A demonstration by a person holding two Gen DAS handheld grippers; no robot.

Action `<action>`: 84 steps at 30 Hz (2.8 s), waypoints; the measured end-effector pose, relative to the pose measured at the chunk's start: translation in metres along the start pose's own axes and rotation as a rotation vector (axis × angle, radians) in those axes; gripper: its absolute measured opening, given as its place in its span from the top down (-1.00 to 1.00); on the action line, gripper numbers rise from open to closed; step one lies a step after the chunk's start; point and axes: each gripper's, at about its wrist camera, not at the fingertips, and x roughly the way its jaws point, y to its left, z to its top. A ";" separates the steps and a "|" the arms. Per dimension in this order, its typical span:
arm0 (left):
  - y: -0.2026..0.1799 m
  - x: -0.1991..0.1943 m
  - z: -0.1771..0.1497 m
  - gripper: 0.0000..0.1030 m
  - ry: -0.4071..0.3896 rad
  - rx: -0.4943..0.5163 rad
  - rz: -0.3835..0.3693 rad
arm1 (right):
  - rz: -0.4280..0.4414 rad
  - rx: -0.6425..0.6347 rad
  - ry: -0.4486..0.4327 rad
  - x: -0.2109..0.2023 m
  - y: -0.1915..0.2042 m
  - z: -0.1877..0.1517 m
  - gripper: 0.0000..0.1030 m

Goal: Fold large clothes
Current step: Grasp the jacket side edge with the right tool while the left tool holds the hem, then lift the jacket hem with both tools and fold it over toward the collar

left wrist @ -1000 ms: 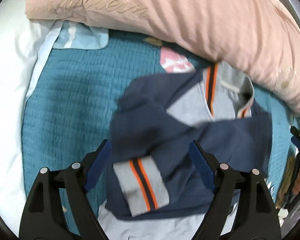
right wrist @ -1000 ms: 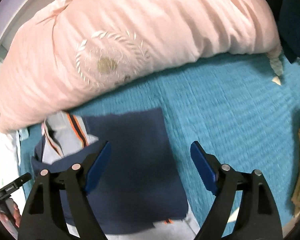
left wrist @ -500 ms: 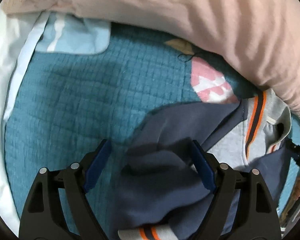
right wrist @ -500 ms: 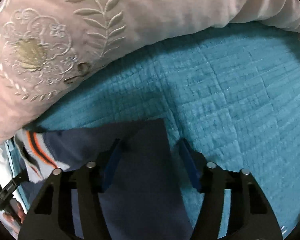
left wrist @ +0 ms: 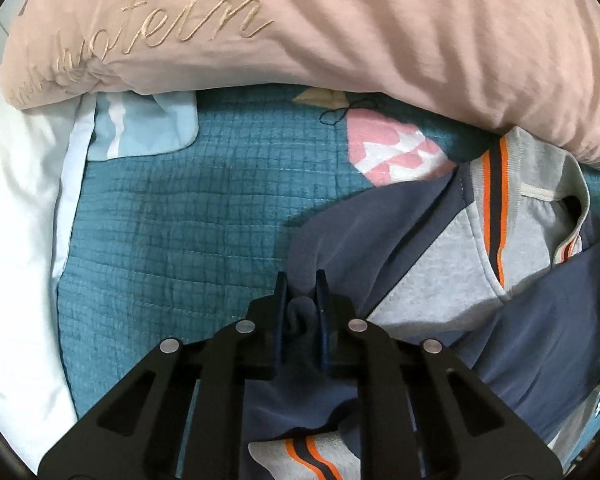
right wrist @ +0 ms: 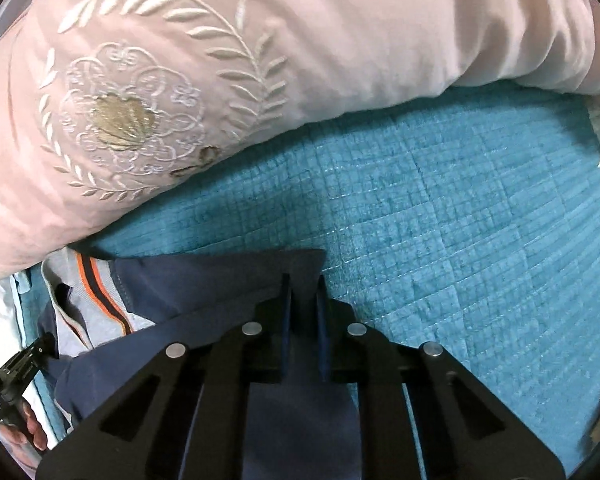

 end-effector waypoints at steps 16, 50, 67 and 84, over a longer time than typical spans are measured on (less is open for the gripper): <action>-0.020 -0.055 -0.012 0.78 -0.024 0.012 -0.001 | 0.010 -0.036 -0.029 -0.044 0.030 -0.015 0.85; 0.024 -0.194 -0.122 0.88 -0.159 0.063 -0.090 | 0.021 -0.098 -0.169 -0.178 -0.016 -0.126 0.90; 0.032 -0.199 -0.222 0.88 -0.136 0.082 -0.190 | 0.060 -0.116 -0.091 -0.188 -0.044 -0.234 0.91; 0.032 -0.202 -0.335 0.88 -0.048 0.132 -0.227 | 0.036 -0.122 0.058 -0.171 -0.071 -0.339 0.91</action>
